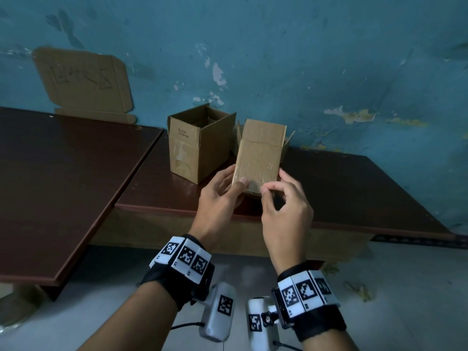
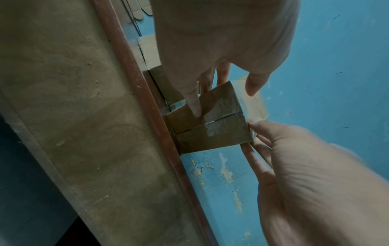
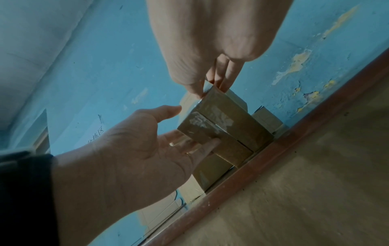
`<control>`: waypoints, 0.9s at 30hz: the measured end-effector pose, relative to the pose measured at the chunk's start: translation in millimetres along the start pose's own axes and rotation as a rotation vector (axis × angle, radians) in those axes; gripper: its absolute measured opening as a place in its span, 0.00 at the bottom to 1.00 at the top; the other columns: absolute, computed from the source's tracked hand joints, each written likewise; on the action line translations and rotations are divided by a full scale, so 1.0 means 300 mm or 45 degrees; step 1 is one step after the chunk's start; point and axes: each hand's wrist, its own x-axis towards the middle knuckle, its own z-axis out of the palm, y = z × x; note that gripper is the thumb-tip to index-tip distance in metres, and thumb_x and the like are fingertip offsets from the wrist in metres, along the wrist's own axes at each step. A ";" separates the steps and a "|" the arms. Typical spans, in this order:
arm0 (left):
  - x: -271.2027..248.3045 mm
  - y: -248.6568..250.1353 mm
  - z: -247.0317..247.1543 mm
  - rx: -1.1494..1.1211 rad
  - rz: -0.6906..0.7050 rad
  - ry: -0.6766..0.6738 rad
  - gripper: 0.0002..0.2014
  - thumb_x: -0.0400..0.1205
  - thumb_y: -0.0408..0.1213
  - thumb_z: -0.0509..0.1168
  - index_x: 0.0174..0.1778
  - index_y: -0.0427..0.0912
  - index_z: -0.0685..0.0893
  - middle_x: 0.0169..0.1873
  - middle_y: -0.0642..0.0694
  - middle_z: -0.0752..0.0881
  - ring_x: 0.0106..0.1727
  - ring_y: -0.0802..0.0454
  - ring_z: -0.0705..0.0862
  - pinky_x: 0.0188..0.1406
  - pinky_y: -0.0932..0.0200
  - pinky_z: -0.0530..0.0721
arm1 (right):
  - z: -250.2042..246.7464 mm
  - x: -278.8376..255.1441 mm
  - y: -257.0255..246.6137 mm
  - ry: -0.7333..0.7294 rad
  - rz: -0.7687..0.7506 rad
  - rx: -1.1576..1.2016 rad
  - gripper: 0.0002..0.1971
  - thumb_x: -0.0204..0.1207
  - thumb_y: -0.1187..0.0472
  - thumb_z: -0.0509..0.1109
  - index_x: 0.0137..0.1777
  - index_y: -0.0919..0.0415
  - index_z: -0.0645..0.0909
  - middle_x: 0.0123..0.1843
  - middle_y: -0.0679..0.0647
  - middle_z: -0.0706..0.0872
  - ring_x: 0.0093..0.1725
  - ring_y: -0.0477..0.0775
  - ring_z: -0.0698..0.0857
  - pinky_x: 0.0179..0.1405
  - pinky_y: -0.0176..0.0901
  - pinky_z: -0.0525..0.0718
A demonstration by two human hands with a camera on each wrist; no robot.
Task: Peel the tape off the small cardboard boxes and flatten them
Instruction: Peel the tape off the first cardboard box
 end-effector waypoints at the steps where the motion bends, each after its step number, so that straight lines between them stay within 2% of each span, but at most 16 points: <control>1: 0.000 -0.002 0.000 0.006 0.002 0.005 0.21 0.90 0.40 0.71 0.80 0.51 0.82 0.65 0.57 0.91 0.63 0.67 0.90 0.53 0.71 0.88 | 0.001 -0.001 -0.002 -0.010 -0.003 -0.011 0.02 0.81 0.68 0.80 0.50 0.62 0.90 0.74 0.57 0.88 0.74 0.51 0.85 0.71 0.25 0.78; 3: 0.000 -0.004 0.002 0.025 0.007 0.011 0.22 0.90 0.40 0.71 0.81 0.51 0.81 0.64 0.58 0.91 0.62 0.68 0.90 0.53 0.71 0.88 | 0.004 -0.005 -0.006 -0.033 -0.004 -0.029 0.02 0.82 0.68 0.79 0.50 0.62 0.89 0.73 0.58 0.85 0.74 0.51 0.84 0.69 0.15 0.70; 11: -0.009 0.004 0.014 0.015 -0.001 -0.013 0.26 0.90 0.38 0.71 0.85 0.50 0.78 0.60 0.62 0.91 0.60 0.71 0.90 0.53 0.73 0.87 | -0.005 0.001 -0.002 -0.158 0.045 0.013 0.01 0.85 0.70 0.74 0.52 0.66 0.86 0.79 0.59 0.78 0.76 0.40 0.75 0.64 0.10 0.68; 13: -0.010 0.006 0.017 0.021 0.011 -0.005 0.26 0.89 0.38 0.72 0.85 0.50 0.79 0.61 0.61 0.92 0.61 0.70 0.90 0.58 0.69 0.89 | -0.010 0.005 -0.002 -0.204 0.071 0.038 0.01 0.86 0.70 0.73 0.52 0.66 0.85 0.81 0.59 0.76 0.77 0.38 0.73 0.64 0.09 0.68; 16: -0.005 -0.002 0.017 0.075 0.039 0.024 0.26 0.87 0.44 0.75 0.83 0.54 0.81 0.65 0.56 0.92 0.65 0.63 0.91 0.71 0.52 0.89 | -0.017 0.007 -0.002 -0.275 0.117 0.077 0.01 0.87 0.69 0.72 0.54 0.65 0.84 0.84 0.58 0.74 0.78 0.38 0.71 0.63 0.09 0.68; 18: -0.005 -0.013 0.016 0.115 0.056 0.030 0.28 0.84 0.49 0.78 0.81 0.56 0.82 0.67 0.56 0.92 0.68 0.59 0.90 0.73 0.45 0.89 | -0.023 0.011 -0.006 -0.320 0.139 0.088 0.02 0.87 0.69 0.71 0.54 0.62 0.82 0.86 0.56 0.73 0.81 0.43 0.72 0.62 0.09 0.69; 20: -0.005 -0.021 0.014 0.154 0.076 0.033 0.33 0.81 0.54 0.79 0.83 0.57 0.81 0.68 0.57 0.91 0.69 0.57 0.89 0.73 0.44 0.89 | -0.029 0.015 -0.012 -0.360 0.152 0.099 0.05 0.87 0.69 0.71 0.52 0.58 0.81 0.87 0.55 0.73 0.82 0.46 0.73 0.62 0.09 0.70; 23: -0.006 -0.020 0.014 0.244 0.108 0.017 0.38 0.77 0.60 0.78 0.84 0.57 0.78 0.67 0.62 0.89 0.70 0.62 0.87 0.74 0.47 0.88 | -0.040 0.022 -0.011 -0.396 0.175 0.110 0.07 0.88 0.67 0.71 0.50 0.55 0.79 0.87 0.54 0.73 0.83 0.47 0.74 0.63 0.12 0.73; 27: -0.003 -0.027 0.021 0.303 0.128 0.029 0.38 0.78 0.57 0.78 0.85 0.57 0.77 0.66 0.65 0.87 0.70 0.64 0.86 0.73 0.50 0.88 | -0.048 0.029 0.001 -0.438 0.173 0.112 0.06 0.89 0.65 0.71 0.51 0.54 0.80 0.87 0.53 0.73 0.84 0.48 0.74 0.67 0.19 0.75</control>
